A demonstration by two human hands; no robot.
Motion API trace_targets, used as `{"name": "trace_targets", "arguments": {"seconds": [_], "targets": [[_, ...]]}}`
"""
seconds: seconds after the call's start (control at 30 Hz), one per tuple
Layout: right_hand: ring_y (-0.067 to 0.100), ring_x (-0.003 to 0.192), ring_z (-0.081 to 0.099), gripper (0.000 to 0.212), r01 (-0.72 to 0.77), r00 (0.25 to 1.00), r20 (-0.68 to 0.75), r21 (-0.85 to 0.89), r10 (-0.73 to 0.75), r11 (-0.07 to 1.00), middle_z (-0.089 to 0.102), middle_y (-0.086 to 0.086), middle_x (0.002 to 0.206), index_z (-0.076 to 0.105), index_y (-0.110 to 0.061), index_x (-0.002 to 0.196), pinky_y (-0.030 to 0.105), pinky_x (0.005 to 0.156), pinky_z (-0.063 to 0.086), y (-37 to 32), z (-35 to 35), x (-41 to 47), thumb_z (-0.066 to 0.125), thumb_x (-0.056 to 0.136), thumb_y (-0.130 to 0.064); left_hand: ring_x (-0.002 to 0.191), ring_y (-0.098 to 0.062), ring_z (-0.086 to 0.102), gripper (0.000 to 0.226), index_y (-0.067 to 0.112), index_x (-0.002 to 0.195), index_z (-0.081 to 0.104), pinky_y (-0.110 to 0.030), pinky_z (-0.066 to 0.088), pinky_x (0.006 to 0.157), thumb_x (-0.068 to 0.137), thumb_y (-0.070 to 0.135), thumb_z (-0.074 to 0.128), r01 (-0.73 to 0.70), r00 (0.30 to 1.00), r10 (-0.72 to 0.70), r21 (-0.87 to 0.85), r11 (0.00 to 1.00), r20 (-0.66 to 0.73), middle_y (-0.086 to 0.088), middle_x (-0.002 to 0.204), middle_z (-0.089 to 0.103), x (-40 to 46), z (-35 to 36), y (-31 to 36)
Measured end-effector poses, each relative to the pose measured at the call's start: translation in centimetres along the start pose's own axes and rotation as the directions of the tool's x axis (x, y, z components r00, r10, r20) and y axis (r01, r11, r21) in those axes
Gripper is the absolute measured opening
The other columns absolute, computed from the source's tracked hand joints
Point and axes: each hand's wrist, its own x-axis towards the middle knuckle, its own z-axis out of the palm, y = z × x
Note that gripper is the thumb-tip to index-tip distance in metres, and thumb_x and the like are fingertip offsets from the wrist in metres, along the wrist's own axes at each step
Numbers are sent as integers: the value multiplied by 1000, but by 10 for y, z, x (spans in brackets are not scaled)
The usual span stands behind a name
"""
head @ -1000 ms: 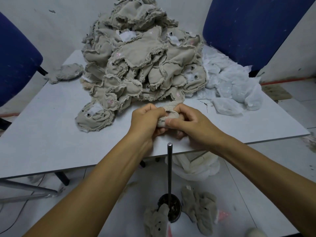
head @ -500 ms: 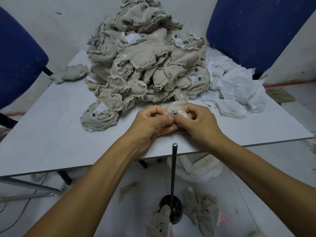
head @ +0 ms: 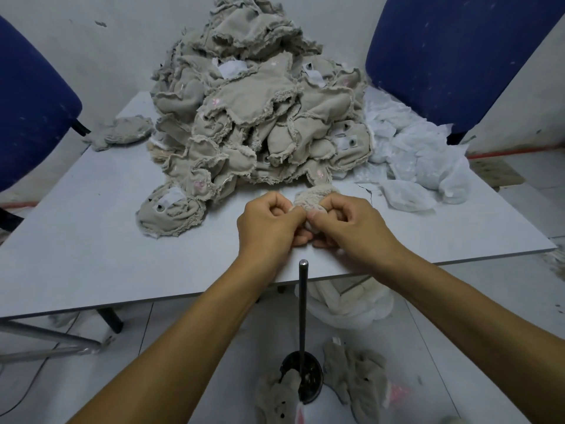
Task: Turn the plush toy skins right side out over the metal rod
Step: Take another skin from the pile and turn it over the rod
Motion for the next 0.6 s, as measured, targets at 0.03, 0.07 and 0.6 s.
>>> {"name": "trace_targets", "arguments": {"seconds": [0.03, 0.07, 0.6], "targets": [[0, 49, 54, 22, 10, 999, -31, -53, -12, 999, 55, -7, 52, 63, -13, 74, 18, 56, 49, 0, 1, 1, 70, 89, -27, 56, -26, 69, 23, 11, 66, 55, -28, 58, 56, 82, -3, 65, 22, 999, -22, -20, 1000, 38, -7, 56, 61, 1, -3, 1], [0, 48, 52, 22, 17, 998, -66, -114, -25, 993, 54, -6, 51, 62, -16, 71, 17, 52, 44, 1, 3, 1, 70, 87, -29, 58, -27, 70, 25, 11, 65, 56, -27, 58, 57, 83, -5, 62, 54, 994, -47, -60, 997, 101, -10, 60, 63, 3, -7, 2], [28, 77, 66, 15, 52, 995, 86, -123, -41, 991, 63, 8, 80, 69, -22, 78, 52, 80, 57, -4, 3, 3, 76, 79, -36, 67, -23, 68, 18, 15, 71, 57, -35, 57, 66, 81, 11, 71, -312, 946, 324, 349, 884, 22, -1, 68, 65, -3, -25, -4]]}}
